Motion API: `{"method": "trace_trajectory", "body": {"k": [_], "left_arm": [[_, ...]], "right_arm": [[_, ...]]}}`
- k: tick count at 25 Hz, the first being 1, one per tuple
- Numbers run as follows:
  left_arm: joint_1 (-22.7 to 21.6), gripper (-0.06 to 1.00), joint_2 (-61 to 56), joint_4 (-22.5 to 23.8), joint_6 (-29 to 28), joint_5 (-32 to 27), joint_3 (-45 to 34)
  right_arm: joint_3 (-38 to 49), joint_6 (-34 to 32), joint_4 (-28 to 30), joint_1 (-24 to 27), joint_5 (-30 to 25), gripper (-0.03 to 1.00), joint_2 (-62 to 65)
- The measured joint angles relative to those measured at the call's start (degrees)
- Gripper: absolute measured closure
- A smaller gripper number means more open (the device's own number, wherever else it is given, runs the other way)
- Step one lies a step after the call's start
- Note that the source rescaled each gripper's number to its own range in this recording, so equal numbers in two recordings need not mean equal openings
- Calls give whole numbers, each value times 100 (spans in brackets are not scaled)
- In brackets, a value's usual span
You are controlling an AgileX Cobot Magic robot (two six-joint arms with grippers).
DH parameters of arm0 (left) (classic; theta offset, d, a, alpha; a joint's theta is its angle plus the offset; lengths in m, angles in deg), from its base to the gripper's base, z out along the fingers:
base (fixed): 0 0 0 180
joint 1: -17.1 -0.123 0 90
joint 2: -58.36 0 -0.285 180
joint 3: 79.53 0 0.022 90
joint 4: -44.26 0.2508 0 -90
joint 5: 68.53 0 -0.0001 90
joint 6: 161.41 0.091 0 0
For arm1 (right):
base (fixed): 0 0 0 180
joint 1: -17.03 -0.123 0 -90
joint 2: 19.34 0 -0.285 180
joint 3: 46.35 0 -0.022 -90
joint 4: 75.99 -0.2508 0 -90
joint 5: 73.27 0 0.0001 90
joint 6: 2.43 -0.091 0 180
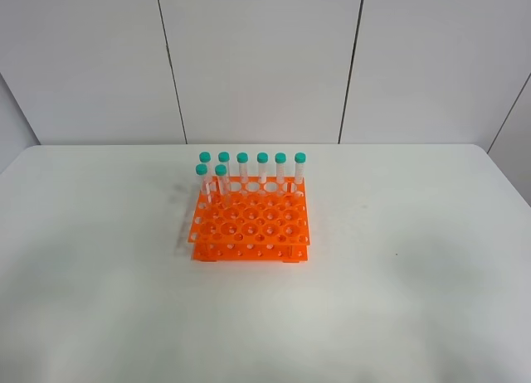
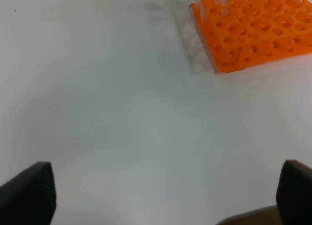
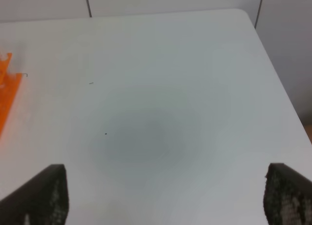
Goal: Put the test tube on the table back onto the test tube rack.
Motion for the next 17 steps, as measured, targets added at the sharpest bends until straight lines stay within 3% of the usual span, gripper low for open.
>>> {"method": "trace_trajectory", "body": {"k": [17], "left_arm": [[0,-6,0,0,0,0,0]], "right_arm": [[0,0,0,0,0,13,0]]}}
